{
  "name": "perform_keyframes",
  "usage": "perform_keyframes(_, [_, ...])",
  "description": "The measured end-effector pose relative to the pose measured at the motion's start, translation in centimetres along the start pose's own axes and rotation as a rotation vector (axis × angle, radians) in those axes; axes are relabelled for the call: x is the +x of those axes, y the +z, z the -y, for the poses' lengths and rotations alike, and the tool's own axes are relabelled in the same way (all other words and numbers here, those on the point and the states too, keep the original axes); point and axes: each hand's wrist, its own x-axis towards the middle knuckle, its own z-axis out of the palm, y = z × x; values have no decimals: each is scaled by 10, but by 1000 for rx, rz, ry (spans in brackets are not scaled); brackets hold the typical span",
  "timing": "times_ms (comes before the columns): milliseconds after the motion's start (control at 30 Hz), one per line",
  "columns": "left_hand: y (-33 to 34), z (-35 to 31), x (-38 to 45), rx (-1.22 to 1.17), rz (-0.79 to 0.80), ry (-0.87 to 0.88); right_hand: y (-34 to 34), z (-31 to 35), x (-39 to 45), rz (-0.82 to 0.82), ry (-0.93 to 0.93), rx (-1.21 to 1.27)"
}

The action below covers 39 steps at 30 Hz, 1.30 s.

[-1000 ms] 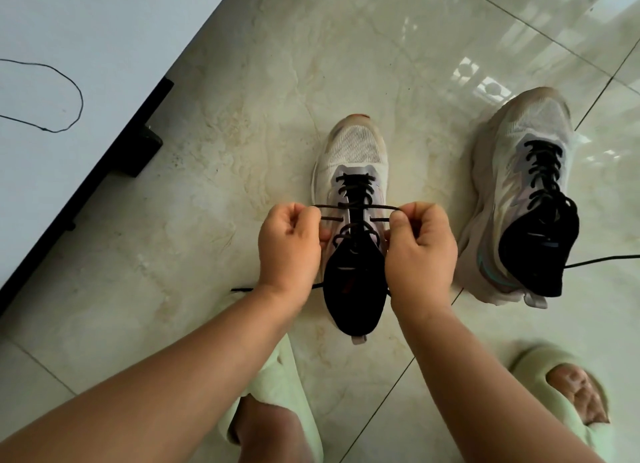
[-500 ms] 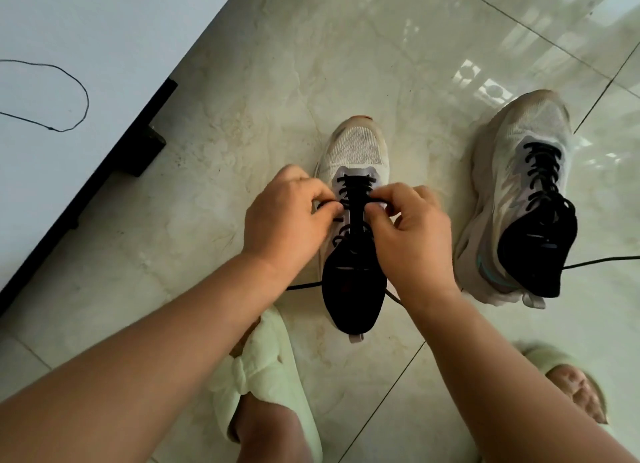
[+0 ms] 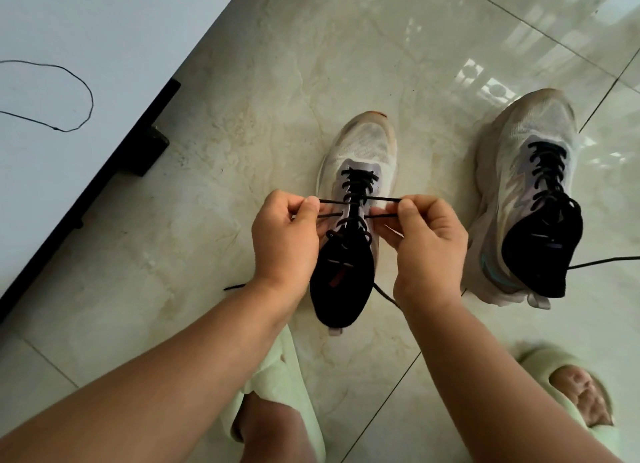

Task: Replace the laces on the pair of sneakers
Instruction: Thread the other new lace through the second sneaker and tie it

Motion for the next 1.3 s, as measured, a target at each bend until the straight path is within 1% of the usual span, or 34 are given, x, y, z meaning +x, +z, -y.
perform_keyframes(67, [-4, -2, 1, 39, 33, 35, 0, 0, 0, 21, -24, -71])
perform_keyframes(133, [-11, -6, 4, 130, 102, 128, -2, 3, 0, 59, -63, -164])
perform_keyframes(200, [-16, -10, 6, 283, 148, 293, -6, 6, -2, 104, -168, -303])
perform_keyframes(267, [-17, -14, 5, 516, 167, 505, -8, 8, -5, 157, -311, -485])
perform_keyframes(300, [-17, -17, 4, 614, 183, 566, -8, 9, -6, 182, -357, -573])
perform_keyframes(333, [-17, -20, 4, 673, 212, 569, -7, 9, -7, 200, -367, -651])
perform_keyframes(400, [-17, -28, 5, 694, 291, 429, -6, 11, -5, 230, -301, -762])
perform_keyframes(467, [-14, -33, 7, 680, 342, 285, -6, 14, -3, 250, -208, -772])
perform_keyframes(567, [-5, -37, 7, 755, 375, 209, -1, 17, -3, 252, -154, -771])
perform_keyframes(633, [0, -36, 7, 808, 386, 211, 1, 17, -3, 261, -144, -788])
perform_keyframes(700, [2, -32, 6, 797, 395, 237, 2, 17, 0, 274, -124, -784])
perform_keyframes(833, [-5, -19, 4, 564, 413, 257, 0, 18, 6, 358, -43, -697])
perform_keyframes(900, [-9, -15, 6, 448, 441, 254, 1, 18, 9, 410, -9, -697])
perform_keyframes(1033, [-13, -13, 8, 349, 467, 257, 9, 16, 14, 461, 5, -748])
perform_keyframes(1067, [-13, -12, 7, 343, 456, 272, 10, 15, 14, 447, -16, -764])
perform_keyframes(1133, [-14, -9, 8, 347, 383, 321, 6, 12, 14, 371, -72, -776])
perform_keyframes(1233, [-21, -2, 7, 364, 238, 373, -7, 6, 12, 215, -100, -682])
perform_keyframes(1300, [-23, 2, 4, 391, 194, 384, -12, 1, 9, 176, -93, -641])
